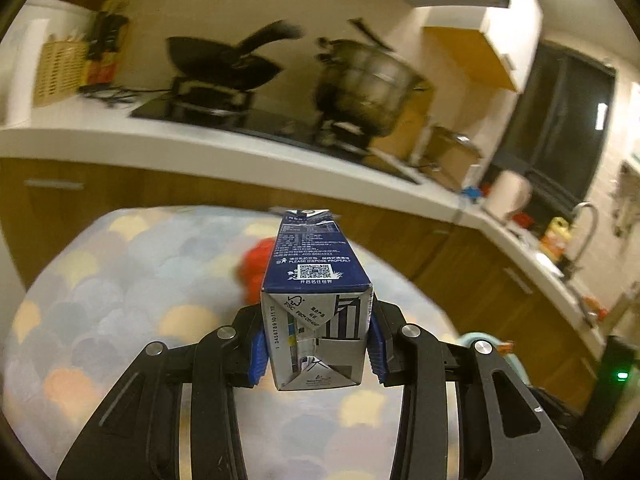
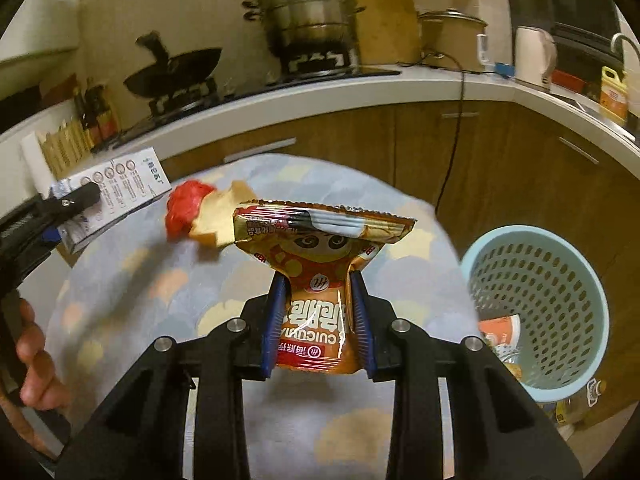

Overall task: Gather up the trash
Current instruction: 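Carry the carton and packet over the blue basket and release both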

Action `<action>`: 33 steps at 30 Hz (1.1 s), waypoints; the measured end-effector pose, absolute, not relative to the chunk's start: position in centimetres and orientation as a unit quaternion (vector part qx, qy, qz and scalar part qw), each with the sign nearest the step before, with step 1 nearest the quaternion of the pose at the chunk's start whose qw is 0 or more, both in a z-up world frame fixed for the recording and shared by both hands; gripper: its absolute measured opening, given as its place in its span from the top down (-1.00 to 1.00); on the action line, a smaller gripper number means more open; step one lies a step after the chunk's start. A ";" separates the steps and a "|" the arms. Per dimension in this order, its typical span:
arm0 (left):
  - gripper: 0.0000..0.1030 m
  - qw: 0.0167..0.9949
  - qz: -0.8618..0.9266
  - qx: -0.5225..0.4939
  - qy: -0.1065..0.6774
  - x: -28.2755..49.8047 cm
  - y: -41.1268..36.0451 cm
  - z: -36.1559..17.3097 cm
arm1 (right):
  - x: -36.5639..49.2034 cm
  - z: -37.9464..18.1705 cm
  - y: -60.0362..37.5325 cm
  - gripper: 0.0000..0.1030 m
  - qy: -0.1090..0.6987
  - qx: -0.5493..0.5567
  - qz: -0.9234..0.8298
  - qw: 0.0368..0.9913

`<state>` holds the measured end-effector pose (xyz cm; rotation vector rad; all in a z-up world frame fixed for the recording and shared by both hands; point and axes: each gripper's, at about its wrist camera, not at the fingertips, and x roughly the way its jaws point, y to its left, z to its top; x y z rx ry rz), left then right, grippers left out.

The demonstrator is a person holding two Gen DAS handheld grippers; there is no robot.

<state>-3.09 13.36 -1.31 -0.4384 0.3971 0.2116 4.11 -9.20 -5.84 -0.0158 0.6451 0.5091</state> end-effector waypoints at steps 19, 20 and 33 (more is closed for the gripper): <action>0.28 0.948 -0.072 -0.153 0.270 8.8 -2.0 -1.0 | 8.3 -6.1 -26.4 0.44 0.302 0.085 0.097 0.944; 0.28 0.946 -0.084 -0.149 0.275 9.6 -3.1 -1.2 | 8.6 -6.6 -27.2 0.44 0.308 0.081 0.082 0.945; 0.27 0.914 -0.160 -0.090 0.362 16.8 -12.8 -6.8 | 12.7 -12.4 -30.9 0.42 0.382 0.098 0.036 0.918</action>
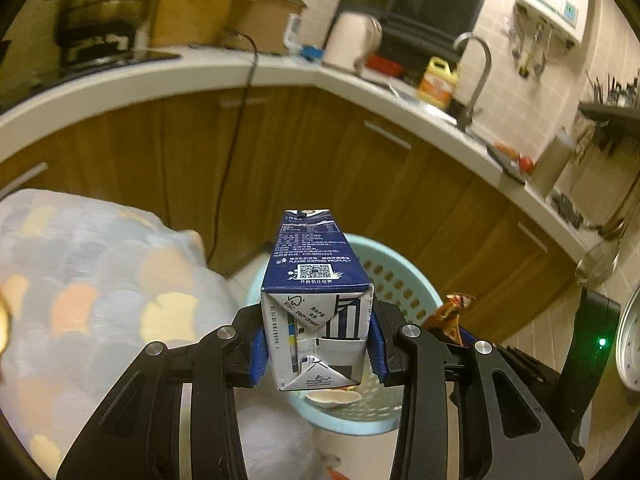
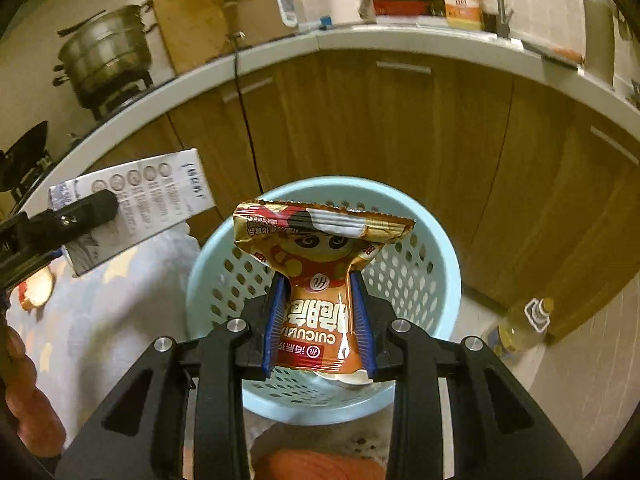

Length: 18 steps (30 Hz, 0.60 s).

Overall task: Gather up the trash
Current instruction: 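Carry the carton and packet over the blue basket and release both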

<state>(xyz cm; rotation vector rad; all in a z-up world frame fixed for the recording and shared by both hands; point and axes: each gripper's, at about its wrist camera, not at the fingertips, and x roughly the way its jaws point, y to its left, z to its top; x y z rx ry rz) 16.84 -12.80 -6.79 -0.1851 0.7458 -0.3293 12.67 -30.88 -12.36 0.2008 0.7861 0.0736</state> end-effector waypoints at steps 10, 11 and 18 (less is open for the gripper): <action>-0.14 0.902 -0.162 -0.074 0.394 17.9 -13.8 -9.4 | 14.0 -14.4 -31.0 -0.04 0.425 0.111 0.027 0.898; -0.14 0.901 -0.160 -0.077 0.395 18.0 -13.5 -9.4 | 14.0 -14.4 -31.0 -0.04 0.425 0.114 0.028 0.897; -0.14 0.904 -0.152 -0.093 0.390 17.2 -11.9 -8.8 | 13.7 -13.8 -30.6 -0.08 0.420 0.115 0.033 0.899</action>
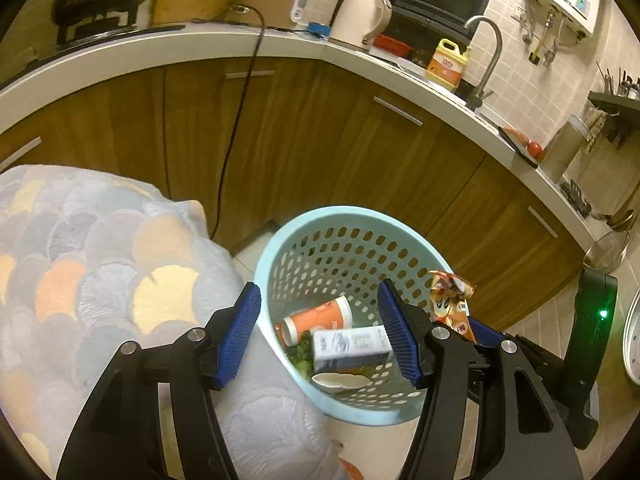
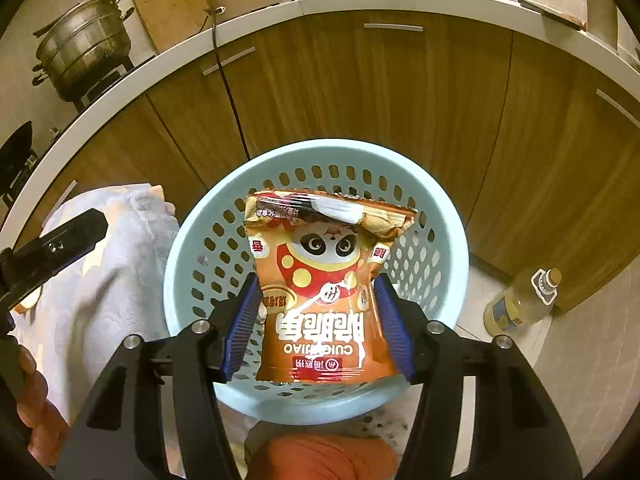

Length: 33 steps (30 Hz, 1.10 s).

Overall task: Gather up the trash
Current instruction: 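Carry the carton and packet over the blue basket and release both, then move both open grippers back to the red bag and orange peel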

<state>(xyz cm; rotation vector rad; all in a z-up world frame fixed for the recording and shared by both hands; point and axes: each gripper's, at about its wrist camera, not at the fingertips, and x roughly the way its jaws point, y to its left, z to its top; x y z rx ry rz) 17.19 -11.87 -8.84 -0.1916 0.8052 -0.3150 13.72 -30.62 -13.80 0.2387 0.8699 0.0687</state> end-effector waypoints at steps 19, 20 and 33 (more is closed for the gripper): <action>-0.14 0.921 -0.118 -0.117 0.353 13.1 -6.4 -6.4 | 12.1 -10.7 -26.6 -0.37 0.395 0.107 0.088 0.908; -0.14 0.923 -0.113 -0.119 0.348 12.7 -5.7 -6.1 | 11.8 -10.1 -25.5 -0.37 0.387 0.098 0.097 0.912; -0.14 0.941 -0.004 -0.175 0.289 7.3 7.1 -2.6 | 9.2 -7.1 -9.0 -0.37 0.352 -0.005 0.220 0.910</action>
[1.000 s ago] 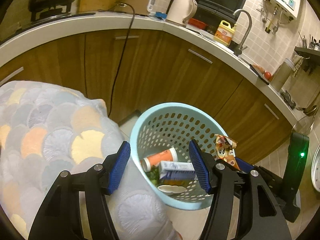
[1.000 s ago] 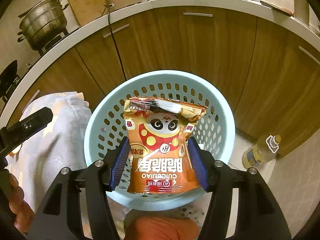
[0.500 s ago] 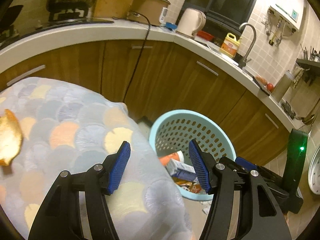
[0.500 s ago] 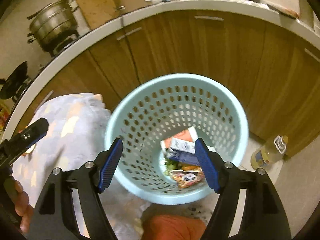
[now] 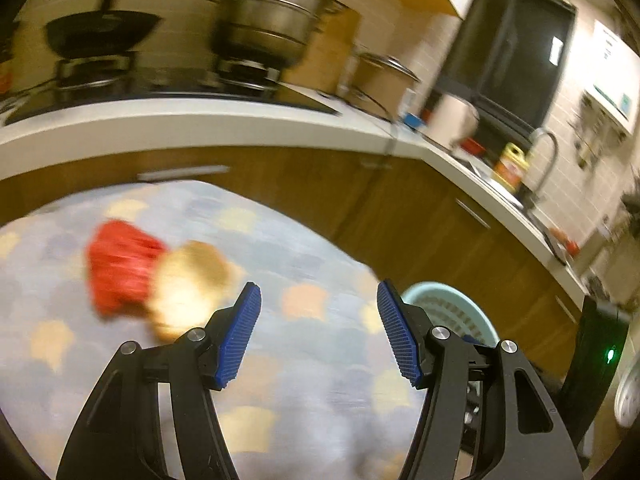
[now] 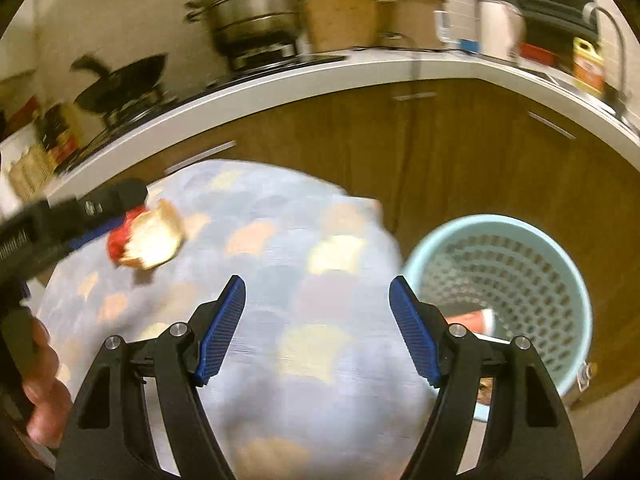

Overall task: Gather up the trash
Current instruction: 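Move both open grippers back to the red bag and orange peel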

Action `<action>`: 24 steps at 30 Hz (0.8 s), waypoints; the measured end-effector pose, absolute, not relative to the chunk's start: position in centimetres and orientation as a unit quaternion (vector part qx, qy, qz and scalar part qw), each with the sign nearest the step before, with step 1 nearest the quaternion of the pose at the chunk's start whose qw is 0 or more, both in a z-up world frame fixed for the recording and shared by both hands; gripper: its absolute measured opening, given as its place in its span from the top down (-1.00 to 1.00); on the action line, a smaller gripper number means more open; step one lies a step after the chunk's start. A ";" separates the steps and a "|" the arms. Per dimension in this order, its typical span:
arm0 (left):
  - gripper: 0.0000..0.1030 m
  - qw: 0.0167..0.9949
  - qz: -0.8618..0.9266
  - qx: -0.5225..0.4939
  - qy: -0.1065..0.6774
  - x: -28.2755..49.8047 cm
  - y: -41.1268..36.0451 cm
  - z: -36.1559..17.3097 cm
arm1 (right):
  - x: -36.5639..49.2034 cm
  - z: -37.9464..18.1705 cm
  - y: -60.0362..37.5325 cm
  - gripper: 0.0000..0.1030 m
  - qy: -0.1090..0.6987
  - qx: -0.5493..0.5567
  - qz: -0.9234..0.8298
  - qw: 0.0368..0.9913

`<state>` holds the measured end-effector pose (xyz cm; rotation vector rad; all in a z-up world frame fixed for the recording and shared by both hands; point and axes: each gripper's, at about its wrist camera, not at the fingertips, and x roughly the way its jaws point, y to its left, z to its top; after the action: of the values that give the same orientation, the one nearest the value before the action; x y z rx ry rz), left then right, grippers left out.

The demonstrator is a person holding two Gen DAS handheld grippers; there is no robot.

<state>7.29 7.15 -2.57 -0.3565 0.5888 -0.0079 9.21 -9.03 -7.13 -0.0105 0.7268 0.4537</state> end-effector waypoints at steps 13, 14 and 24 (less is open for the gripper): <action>-0.46 0.925 0.103 -0.206 0.301 6.9 19.9 -4.1 | 8.2 -10.4 -0.5 -0.37 0.355 -0.053 0.257 0.897; -0.47 0.924 0.105 -0.203 0.307 7.5 20.5 -4.4 | 8.1 -10.3 -0.5 -0.37 0.351 -0.052 0.258 0.899; -0.51 0.896 0.066 -0.252 0.360 12.3 23.1 -8.9 | 8.9 -10.8 -1.0 -0.37 0.367 -0.036 0.274 0.888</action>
<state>12.32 23.12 -8.92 -0.5225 0.7456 0.1363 8.88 -0.95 -10.77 -0.0739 0.7635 0.5701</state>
